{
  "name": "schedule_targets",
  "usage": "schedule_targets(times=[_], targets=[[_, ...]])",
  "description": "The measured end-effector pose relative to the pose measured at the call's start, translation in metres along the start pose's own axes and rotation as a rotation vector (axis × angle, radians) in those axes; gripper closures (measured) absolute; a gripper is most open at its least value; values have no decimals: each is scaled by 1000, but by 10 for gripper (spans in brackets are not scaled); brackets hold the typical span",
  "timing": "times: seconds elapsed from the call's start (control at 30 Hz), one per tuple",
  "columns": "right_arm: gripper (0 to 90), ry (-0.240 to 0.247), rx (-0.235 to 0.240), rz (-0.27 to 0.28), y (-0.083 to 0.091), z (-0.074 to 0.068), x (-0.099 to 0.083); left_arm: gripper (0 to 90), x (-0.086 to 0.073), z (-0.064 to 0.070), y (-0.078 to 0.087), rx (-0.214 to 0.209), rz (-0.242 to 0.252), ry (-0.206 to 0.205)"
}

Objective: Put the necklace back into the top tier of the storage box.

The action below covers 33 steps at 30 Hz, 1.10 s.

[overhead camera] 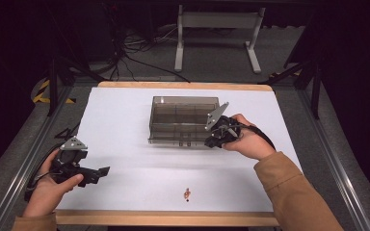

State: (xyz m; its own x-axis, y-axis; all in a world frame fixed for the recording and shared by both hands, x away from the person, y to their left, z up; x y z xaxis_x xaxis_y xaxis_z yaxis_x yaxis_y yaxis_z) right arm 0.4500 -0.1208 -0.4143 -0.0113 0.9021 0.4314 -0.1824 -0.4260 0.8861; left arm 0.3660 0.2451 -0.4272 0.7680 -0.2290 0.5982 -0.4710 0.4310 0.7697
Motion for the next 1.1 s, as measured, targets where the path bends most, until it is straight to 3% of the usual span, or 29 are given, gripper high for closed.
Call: schedule_targets(times=[0.73, 1.1], targets=[[851, 48, 57, -78, 5, -30, 1, 23, 3, 2, -3, -8, -3, -6], [856, 69, 58, -79, 7, -39, 3, 23, 3, 2, -2, -9, -1, -5]])
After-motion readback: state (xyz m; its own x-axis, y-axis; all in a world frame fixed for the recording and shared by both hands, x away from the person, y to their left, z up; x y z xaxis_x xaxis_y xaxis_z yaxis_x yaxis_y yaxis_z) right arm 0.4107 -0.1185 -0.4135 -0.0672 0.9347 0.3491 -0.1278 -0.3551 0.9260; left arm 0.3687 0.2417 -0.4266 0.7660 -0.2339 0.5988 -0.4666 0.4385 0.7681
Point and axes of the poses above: each handheld gripper's, and its own axes: y roughly backward along the jaws, x roughly out of its top, z roughly to its right, the point moved 8 cm from there along -y, roughly forward along the jaws, and after that the axes turned 11 degrees about y, right-handed, at the moved point
